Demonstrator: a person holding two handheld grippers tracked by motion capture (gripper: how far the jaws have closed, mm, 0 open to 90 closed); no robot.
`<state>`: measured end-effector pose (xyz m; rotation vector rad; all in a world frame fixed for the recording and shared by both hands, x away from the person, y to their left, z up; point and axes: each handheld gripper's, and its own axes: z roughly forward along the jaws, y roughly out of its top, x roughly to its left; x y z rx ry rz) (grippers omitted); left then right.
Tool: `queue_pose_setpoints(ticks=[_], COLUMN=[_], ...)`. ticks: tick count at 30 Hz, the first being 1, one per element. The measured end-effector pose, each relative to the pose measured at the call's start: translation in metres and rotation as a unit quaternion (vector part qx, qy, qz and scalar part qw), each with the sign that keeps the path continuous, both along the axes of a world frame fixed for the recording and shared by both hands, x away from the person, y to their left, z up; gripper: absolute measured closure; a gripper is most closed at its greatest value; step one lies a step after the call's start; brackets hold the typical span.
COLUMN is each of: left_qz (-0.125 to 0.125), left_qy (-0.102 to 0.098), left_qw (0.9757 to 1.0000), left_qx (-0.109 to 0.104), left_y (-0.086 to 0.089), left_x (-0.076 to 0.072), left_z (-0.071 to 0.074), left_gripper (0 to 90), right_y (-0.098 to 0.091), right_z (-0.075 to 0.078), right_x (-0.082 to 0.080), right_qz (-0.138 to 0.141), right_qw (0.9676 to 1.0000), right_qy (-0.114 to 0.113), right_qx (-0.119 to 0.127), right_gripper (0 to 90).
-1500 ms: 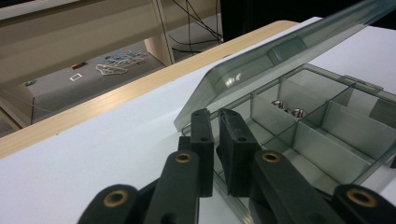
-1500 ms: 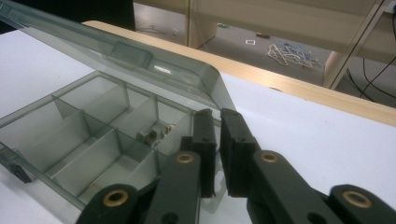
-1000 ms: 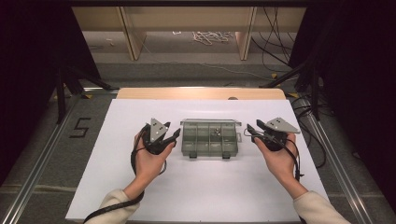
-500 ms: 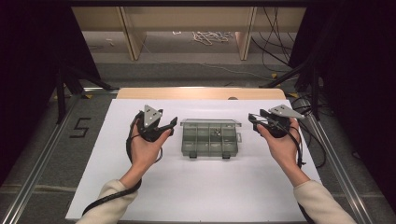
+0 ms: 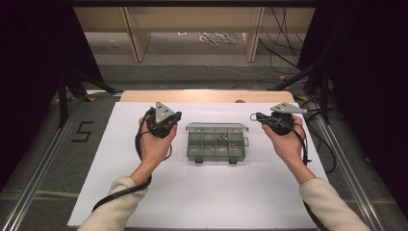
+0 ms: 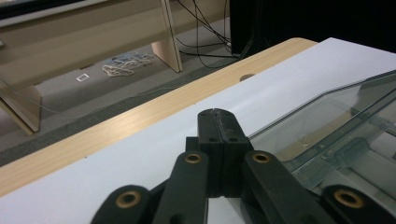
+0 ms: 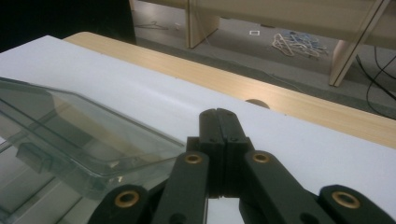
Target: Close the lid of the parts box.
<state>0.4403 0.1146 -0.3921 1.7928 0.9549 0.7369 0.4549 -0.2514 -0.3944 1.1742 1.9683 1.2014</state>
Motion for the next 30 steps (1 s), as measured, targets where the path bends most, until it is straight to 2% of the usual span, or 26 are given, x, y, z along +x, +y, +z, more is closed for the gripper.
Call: queue_pose_setpoints(ticks=[3,4,8,10,13,14,20,23,24,25,26,27,28,29,30], left_qz=[-0.009,-0.01,-0.018,-0.024,-0.039,-0.045,-0.064,-0.074,-0.077,-0.079,-0.083,-0.085,-0.083,-0.086,-0.091], left_qy=[0.009,0.01,0.011,0.016,0.021,0.021,0.032,0.038,0.042,0.044,0.047,0.051,0.056,0.058,0.058], left_qw=[0.9999,0.9999,0.9998,0.9996,0.999,0.9987,0.9974,0.9964,0.9958,0.9956,0.995,0.9944,0.9946,0.9942,0.9931], left_qx=[0.004,0.006,0.002,0.001,0.005,0.009,0.011,0.017,0.027,0.023,0.028,0.037,0.027,0.029,0.046], left_y=[-0.003,-0.003,-0.006,-0.007,-0.008,-0.009,-0.012,-0.013,-0.013,-0.014,-0.014,-0.013,-0.014,-0.014,-0.012], left_x=[0.001,0.001,-0.001,-0.002,-0.003,-0.004,-0.009,-0.011,-0.011,-0.012,-0.013,-0.014,-0.015,-0.016,-0.016], left_z=[0.0,0.0,0.0,-0.001,-0.002,-0.002,-0.005,-0.008,-0.008,-0.01,-0.011,-0.012,-0.015,-0.017,-0.017], left_gripper=[89.8,89.8,89.8,89.8,89.8,89.8,89.8,89.8,89.8,89.8,89.8,89.8,89.8,89.8,89.8], right_y=[0.002,0.003,0.007,0.009,0.014,0.015,0.022,0.023,0.023,0.023,0.022,0.022,0.021,0.022,0.02], right_z=[0.001,0.0,0.001,0.0,0.001,0.001,0.001,-0.004,-0.004,-0.006,-0.007,-0.009,-0.01,-0.012,-0.013], right_x=[-0.001,0.0,-0.002,-0.002,-0.005,-0.006,-0.011,-0.012,-0.013,-0.013,-0.015,-0.014,-0.016,-0.016,-0.017], right_qz=[0.014,0.019,0.035,0.049,0.065,0.071,0.101,0.107,0.11,0.108,0.109,0.112,0.111,0.114,0.115], right_qw=[0.9998,0.9998,0.9991,0.9987,0.9973,0.9971,0.994,0.9932,0.9925,0.9927,0.9921,0.9919,0.9916,0.9915,0.9907], right_qy=[0.013,0.005,0.02,0.016,0.031,0.024,0.041,0.047,0.052,0.053,0.061,0.059,0.065,0.062,0.072], right_qx=[0.001,0.004,0.01,0.007,0.013,0.01,0.0,-0.001,-0.006,-0.004,-0.007,-0.006,-0.01,-0.009,-0.013], right_gripper=[90.0,90.0,90.0,90.0,90.0,90.0,90.0,90.0,90.0,90.0,90.0,90.0,90.0,90.0,90.0])
